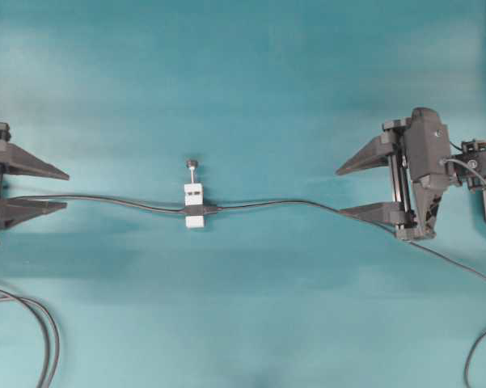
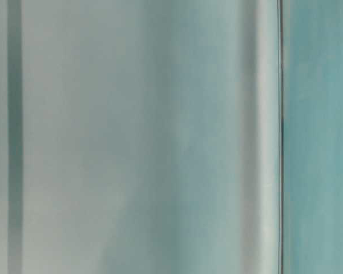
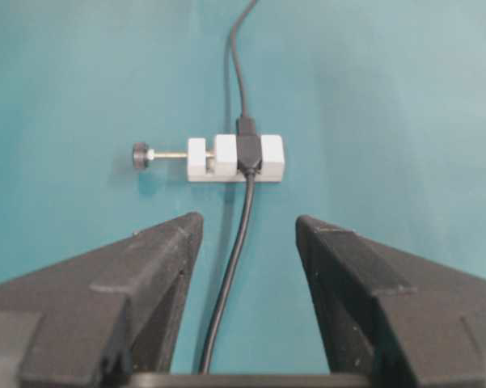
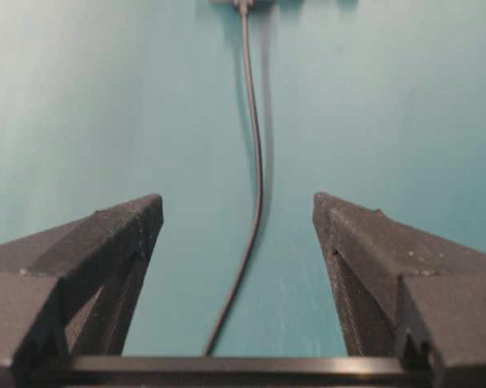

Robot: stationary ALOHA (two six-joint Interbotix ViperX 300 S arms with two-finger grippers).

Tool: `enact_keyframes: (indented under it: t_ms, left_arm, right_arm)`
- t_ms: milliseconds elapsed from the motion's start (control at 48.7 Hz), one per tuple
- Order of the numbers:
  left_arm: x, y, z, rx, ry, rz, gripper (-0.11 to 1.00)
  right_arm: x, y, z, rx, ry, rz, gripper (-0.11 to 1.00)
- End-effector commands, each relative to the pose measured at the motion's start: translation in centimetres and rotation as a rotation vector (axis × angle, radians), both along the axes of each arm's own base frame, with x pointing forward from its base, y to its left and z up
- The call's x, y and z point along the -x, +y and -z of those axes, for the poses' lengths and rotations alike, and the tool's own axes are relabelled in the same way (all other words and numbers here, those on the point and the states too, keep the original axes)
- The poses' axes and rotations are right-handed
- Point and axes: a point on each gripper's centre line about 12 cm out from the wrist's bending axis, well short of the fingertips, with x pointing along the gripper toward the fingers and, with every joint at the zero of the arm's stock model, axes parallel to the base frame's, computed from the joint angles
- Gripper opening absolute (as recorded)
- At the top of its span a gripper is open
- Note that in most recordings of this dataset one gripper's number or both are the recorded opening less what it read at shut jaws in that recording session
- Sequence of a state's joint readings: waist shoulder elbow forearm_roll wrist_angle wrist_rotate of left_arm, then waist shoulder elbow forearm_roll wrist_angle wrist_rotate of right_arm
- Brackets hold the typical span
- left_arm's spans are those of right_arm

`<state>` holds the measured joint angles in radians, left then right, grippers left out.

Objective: Insert the USB cable into the female connector supported by the left arm.

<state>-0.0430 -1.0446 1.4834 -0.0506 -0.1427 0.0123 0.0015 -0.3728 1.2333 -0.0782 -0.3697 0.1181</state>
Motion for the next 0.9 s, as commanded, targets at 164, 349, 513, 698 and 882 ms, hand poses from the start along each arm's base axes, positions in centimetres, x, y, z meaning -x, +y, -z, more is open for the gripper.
enact_keyframes:
  t_ms: [164, 349, 513, 698, 882]
  left_arm:
    - [0.4, 0.1, 0.4, 0.005, 0.002, -0.005, 0.63]
    - [0.2, 0.1, 0.0, 0.002, -0.015, -0.005, 0.63]
    - [0.5, 0.1, 0.7, -0.004, 0.007, -0.003, 0.63]
    - [0.6, 0.1, 0.9, -0.006, 0.03, -0.001, 0.63]
    - [0.5, 0.1, 0.7, -0.008, 0.027, 0.0, 0.63]
  right_arm:
    - [1.6, -0.2, 2.0, 0.015, 0.214, 0.01, 0.77]
    - [2.5, -0.3, 2.9, 0.025, 0.367, 0.018, 0.77]
    - [2.2, -0.4, 2.7, 0.03, 0.397, 0.021, 0.77]
    - [1.4, -0.4, 1.9, 0.029, 0.37, 0.02, 0.77]
    - [-0.2, -0.4, 0.1, 0.026, 0.307, 0.024, 0.77]
